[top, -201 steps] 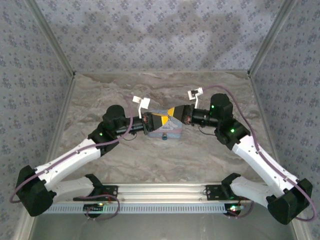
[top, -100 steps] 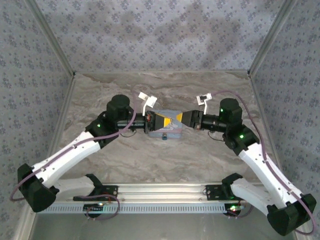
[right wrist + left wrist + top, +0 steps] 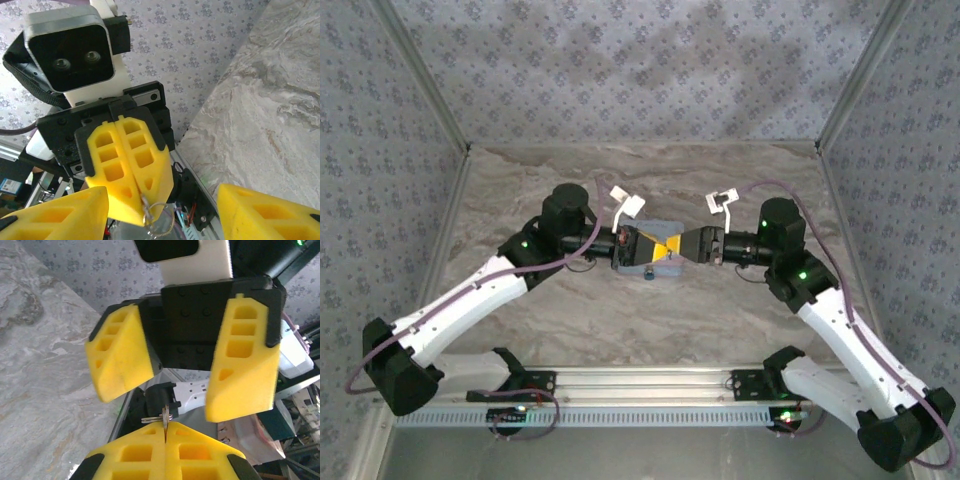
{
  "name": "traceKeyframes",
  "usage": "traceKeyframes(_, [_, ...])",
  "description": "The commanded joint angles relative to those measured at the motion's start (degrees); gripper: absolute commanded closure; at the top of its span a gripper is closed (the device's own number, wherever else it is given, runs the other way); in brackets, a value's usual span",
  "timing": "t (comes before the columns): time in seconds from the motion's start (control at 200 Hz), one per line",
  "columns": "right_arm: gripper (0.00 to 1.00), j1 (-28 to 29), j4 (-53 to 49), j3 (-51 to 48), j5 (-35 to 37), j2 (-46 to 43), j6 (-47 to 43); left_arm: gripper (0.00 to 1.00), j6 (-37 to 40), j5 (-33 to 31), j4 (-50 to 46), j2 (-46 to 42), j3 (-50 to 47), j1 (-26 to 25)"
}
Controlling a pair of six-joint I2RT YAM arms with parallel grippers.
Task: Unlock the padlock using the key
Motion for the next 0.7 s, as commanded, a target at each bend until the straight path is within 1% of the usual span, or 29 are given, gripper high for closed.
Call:
traceKeyframes(0.0, [0.48, 0.83, 2.35, -0.03, -1.74, 0.16, -0.55, 1.00, 0.77, 2.45, 1.02, 0.48, 2.28, -0.46])
traceKeyframes(0.13, [0.67, 1.21, 2.69, 0.31, -2.53, 0.26, -0.89, 1.00, 0.97, 2.45, 1.20, 0.29, 2.01, -0.54])
traceKeyframes(0.28, [0.83, 1.54, 2.27, 0.25, -3.24, 0.22, -1.59, 1.00, 1.11, 2.56, 1.09, 0.25, 1.92, -0.51])
traceKeyframes(0.395, [1.00, 1.82, 1.69, 0.51, -3.59, -0.11, -2.58, 1.00, 1.21, 2.63, 1.08, 0.19, 2.01, -0.46])
traceKeyframes(0.53, [1.00, 2.00, 0.76, 0.41, -3.35, -0.59, -3.70, 1.00, 1.56, 1.87, 0.78, -0.23, 1.93, -0.52])
traceKeyframes(0.625, [1.00, 1.97, 0.19, -0.02, -1.78, -1.56, -4.25, 1.00, 1.83, 0.81, 0.18, -0.65, 1.93, -0.28])
traceKeyframes(0.655, [1.00, 1.97, 0.08, -0.18, -1.07, -1.96, -4.27, 0.94, 1.83, 0.58, 0.20, -0.84, 1.84, -0.23])
traceKeyframes(0.695, [1.00, 1.79, 0.29, -0.43, -0.43, -2.29, -4.19, 0.88, 1.67, 0.11, 0.48, -1.15, 1.50, -0.20])
